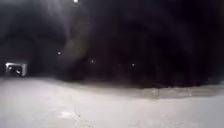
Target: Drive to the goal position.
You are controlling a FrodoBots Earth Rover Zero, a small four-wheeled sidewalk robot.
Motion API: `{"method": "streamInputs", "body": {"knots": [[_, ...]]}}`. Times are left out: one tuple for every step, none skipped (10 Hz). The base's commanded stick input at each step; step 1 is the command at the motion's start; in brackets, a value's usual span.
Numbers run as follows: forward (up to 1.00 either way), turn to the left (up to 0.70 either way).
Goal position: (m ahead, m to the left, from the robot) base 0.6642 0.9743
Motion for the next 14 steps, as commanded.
{"method": "streamInputs", "body": {"knots": [[0.00,-0.28],[0.00,-0.59],[0.00,-1.00],[0.00,-1.00],[0.00,-1.00],[0.00,-1.00],[0.00,-1.00],[0.00,-1.00],[0.00,-1.00],[0.00,-1.00],[0.00,-1.00],[0.00,-1.00],[0.00,-1.00],[0.00,-1.00]]}}
